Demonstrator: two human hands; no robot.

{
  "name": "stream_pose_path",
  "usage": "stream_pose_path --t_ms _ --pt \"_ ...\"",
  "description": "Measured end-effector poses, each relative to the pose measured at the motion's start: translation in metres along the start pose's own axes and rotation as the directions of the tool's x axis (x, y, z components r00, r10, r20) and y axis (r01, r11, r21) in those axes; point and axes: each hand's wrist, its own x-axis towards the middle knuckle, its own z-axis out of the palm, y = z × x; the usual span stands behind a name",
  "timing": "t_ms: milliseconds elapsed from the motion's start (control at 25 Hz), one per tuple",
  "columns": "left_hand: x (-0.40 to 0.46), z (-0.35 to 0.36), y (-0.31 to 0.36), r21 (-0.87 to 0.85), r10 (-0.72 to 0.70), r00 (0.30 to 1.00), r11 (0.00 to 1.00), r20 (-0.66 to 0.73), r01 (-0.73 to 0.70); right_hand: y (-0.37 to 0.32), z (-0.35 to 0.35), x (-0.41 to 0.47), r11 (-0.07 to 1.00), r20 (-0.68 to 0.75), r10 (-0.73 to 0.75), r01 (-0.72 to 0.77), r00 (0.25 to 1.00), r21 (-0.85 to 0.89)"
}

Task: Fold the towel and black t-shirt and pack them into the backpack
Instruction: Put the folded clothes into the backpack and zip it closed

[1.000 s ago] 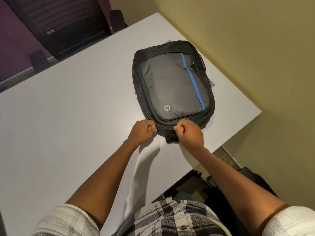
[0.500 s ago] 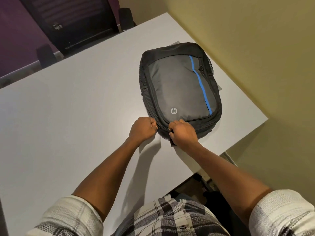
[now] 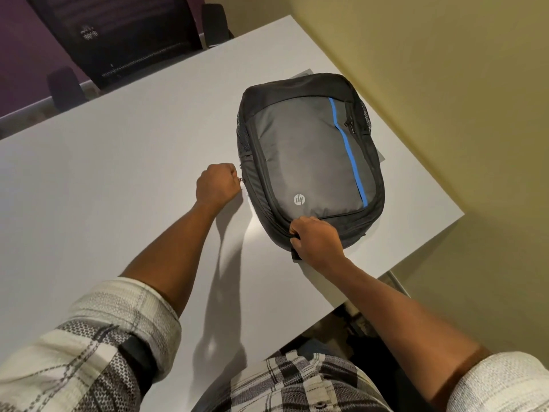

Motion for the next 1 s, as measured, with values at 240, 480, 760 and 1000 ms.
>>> stream_pose_path --t_ms 240,480,760,1000 --pt "0.026 -0.001 0.006 0.03 -0.076 0.995 0.996 -0.066 0.078 0.006 0.001 -0.001 1.0 -0.023 -0.007 0.008 1.0 0.029" --pt "0.024 0.015 0.011 -0.181 -0.18 0.981 0.965 0.071 0.19 0.012 0.005 -0.003 0.993 -0.027 -0.035 0.038 0.999 0.109" --pt "0.01 0.023 0.031 -0.389 -0.088 0.988 0.911 0.13 0.132 0.041 -0.03 0.0 0.985 -0.318 0.095 -0.044 0.943 0.164" --pt "0.008 0.031 0.033 -0.643 -0.044 0.938 0.716 0.345 0.27 0.07 -0.034 -0.009 0.805 -0.15 0.566 -0.503 0.811 0.314"
